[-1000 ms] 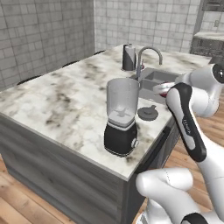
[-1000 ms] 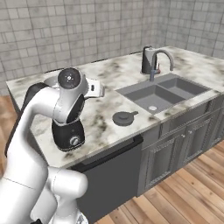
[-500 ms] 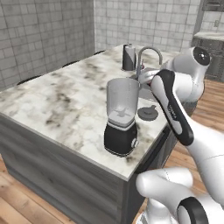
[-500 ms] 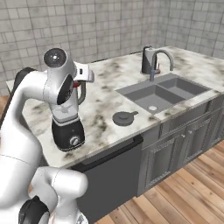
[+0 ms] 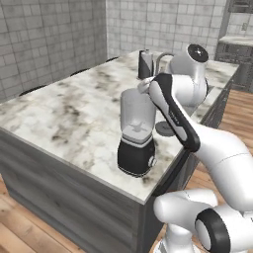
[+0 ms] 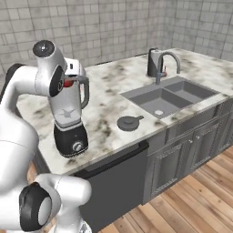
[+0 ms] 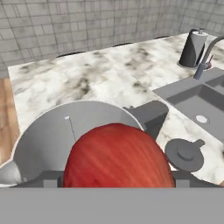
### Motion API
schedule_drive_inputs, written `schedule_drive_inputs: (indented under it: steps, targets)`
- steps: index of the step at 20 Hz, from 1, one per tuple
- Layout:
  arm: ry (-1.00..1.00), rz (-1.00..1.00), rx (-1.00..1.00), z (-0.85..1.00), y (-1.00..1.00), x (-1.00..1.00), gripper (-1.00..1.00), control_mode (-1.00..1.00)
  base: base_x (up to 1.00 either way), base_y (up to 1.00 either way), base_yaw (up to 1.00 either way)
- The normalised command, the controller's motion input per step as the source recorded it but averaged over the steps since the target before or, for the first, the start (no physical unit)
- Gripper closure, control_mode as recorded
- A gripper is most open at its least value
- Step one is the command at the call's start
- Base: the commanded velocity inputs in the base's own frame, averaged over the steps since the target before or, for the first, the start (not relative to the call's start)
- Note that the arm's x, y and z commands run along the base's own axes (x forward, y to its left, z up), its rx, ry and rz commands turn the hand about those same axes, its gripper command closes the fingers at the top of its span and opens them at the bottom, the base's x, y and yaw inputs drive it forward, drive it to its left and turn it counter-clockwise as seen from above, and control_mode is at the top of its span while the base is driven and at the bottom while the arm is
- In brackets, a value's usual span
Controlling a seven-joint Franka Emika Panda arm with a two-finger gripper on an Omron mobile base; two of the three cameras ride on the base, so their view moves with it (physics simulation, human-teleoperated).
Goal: Grab the onions from the fridge, place them in the blender, close the lid, and turn on the blender to create a marinade.
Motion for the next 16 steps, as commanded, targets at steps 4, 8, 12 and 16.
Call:
schedule_drive_inputs:
  steps: [4, 8, 12, 16]
  targets:
    - [0.00, 0.03, -0.03, 0.00, 0.43, 0.31, 1.00, -1.00, 0.00, 0.00, 0.00]
    - [0.00, 0.03, 0.00, -0.07, 0.28, 0.44, 1.00, -1.00, 0.00, 0.00, 0.00]
    - [0.00, 0.04, 0.00, -0.36, 0.03, 0.54, 1.00, -1.00, 0.00, 0.00, 0.00]
    - [0.00, 0.03, 0.00, -0.44, 0.00, 0.49, 1.00, -1.00, 0.00, 0.00, 0.00]
